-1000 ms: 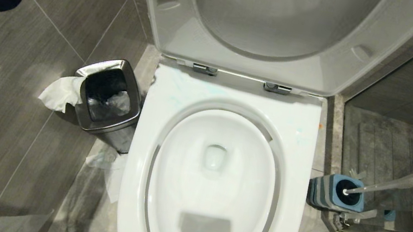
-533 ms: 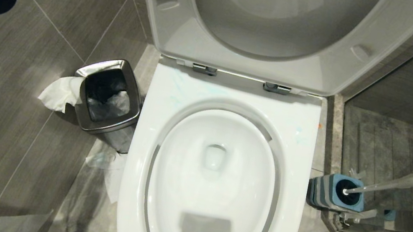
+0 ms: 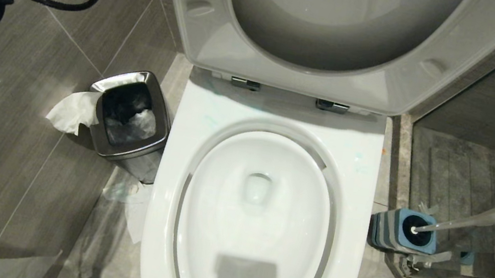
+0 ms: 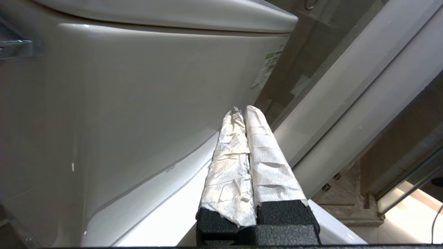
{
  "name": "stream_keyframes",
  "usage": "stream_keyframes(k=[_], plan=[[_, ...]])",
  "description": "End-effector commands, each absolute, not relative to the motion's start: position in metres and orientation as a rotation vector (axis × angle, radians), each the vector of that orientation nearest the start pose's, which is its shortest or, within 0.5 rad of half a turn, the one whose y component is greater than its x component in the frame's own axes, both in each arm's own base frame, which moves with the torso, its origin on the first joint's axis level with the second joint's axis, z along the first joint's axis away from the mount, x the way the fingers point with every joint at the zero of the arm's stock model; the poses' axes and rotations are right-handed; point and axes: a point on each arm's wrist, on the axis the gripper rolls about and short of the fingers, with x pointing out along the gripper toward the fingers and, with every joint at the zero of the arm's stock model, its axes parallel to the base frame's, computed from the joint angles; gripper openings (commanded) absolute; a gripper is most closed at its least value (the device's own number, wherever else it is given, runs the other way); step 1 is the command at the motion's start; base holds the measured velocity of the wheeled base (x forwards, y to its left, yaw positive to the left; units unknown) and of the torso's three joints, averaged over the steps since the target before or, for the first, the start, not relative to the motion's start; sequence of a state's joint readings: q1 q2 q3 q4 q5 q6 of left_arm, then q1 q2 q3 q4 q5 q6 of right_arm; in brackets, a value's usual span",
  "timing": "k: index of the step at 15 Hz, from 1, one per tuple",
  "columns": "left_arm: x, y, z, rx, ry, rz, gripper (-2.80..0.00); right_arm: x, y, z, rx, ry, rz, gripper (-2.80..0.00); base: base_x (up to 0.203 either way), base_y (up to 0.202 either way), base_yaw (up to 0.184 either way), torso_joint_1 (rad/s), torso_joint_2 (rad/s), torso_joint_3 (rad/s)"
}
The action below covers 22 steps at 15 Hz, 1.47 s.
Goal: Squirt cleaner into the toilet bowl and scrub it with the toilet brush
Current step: Close the toilet lid
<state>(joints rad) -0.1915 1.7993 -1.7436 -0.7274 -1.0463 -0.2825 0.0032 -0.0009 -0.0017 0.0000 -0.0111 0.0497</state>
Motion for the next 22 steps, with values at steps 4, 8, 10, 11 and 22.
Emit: stream_keyframes(k=[4, 8, 10, 11, 22], plan=[[0.298, -0.077, 0.412, 0.073, -0.485, -1.280, -2.80, -0.023, 0.000, 0.076, 0.050, -0.002, -0.007, -2.80, 0.000, 0.000, 0.000, 0.000, 0.00, 0.000], [0.286, -0.065, 0.419, 0.043, -0.468, -1.259, -2.80, -0.023, 0.000, 0.076, 0.050, -0.002, -0.007, -2.80, 0.000, 0.000, 0.000, 0.000, 0.00, 0.000], [0.278, -0.057, 0.425, -0.004, -0.438, -1.253, -2.80, -0.023, 0.000, 0.076, 0.049, -0.002, -0.008, -2.80, 0.000, 0.000, 0.000, 0.000, 0.00, 0.000], [0.271, -0.051, 0.427, -0.036, -0.416, -1.248, -2.80, -0.023, 0.000, 0.076, 0.049, -0.002, -0.008, -2.80, 0.000, 0.000, 0.000, 0.000, 0.00, 0.000], [0.218, -0.037, 0.424, -0.170, -0.285, -1.236, -2.80, -0.023, 0.000, 0.076, 0.049, -0.002, -0.007, -2.80, 0.000, 0.000, 0.000, 0.000, 0.00, 0.000]])
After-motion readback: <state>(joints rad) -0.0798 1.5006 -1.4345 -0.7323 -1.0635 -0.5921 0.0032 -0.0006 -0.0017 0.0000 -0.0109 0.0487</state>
